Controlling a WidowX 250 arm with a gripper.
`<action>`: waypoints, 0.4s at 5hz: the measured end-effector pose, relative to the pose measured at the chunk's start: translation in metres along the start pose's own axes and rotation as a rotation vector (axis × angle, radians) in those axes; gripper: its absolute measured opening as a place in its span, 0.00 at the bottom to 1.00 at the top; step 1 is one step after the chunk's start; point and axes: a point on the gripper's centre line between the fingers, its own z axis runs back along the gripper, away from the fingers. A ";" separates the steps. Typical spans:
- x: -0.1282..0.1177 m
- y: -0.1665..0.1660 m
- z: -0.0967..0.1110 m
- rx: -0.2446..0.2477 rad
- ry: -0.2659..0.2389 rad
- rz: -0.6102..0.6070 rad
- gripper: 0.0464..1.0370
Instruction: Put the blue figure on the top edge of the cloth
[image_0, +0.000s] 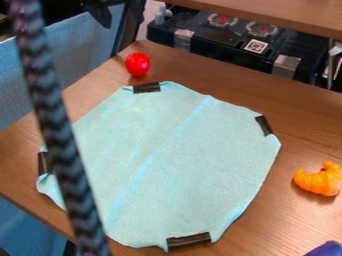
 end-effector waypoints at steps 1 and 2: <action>-0.010 0.003 -0.014 0.004 0.045 0.008 0.96; 0.001 0.009 -0.022 0.020 0.110 -0.019 0.96</action>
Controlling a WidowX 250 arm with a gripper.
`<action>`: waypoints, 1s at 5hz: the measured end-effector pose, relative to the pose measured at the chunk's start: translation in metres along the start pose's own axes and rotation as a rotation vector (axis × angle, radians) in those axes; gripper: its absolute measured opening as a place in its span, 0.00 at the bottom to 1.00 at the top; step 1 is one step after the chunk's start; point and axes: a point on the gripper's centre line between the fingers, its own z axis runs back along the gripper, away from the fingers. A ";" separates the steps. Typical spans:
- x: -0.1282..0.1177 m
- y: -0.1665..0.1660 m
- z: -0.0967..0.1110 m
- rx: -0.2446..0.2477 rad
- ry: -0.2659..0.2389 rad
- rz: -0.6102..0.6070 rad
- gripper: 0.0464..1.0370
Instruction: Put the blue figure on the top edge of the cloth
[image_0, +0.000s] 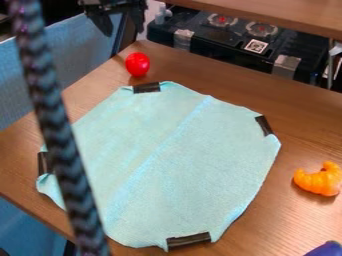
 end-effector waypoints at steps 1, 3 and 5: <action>0.007 0.009 0.000 0.011 0.005 0.014 0.96; 0.008 0.015 -0.015 0.041 -0.021 -0.007 0.96; 0.009 0.012 -0.041 0.056 -0.062 0.006 0.96</action>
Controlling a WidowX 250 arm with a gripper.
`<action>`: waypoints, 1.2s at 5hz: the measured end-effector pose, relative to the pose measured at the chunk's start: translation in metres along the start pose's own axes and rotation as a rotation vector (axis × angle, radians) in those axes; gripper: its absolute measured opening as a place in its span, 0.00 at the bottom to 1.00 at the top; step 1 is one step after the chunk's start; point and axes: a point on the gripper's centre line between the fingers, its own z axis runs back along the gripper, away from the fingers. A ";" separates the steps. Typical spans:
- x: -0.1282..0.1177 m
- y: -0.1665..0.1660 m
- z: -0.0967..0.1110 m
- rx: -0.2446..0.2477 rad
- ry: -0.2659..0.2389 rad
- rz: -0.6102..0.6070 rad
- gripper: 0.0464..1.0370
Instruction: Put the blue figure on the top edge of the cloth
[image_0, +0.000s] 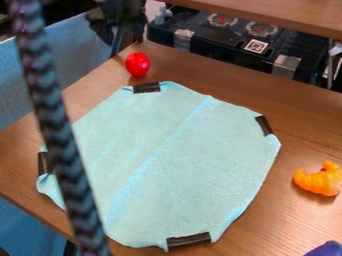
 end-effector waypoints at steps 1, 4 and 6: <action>0.001 -0.005 -0.014 0.014 -0.005 -0.005 0.96; 0.008 -0.012 -0.027 0.039 -0.041 0.011 0.67; 0.001 -0.014 -0.033 0.054 -0.056 0.002 0.19</action>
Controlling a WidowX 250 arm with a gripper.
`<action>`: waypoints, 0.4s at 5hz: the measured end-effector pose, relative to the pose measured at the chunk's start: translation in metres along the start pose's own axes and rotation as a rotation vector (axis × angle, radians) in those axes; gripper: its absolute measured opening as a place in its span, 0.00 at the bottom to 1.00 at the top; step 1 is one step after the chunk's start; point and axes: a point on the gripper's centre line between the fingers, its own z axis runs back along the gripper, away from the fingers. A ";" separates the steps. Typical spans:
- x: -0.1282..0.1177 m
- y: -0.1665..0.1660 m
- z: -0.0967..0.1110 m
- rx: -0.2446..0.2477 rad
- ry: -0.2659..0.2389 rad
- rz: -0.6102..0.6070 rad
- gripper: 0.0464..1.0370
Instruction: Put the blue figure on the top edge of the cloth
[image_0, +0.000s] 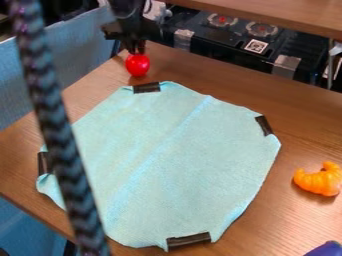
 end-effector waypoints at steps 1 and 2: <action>0.000 0.001 0.000 0.004 -0.001 -0.006 0.44; -0.001 0.000 0.000 0.001 0.006 -0.006 0.65</action>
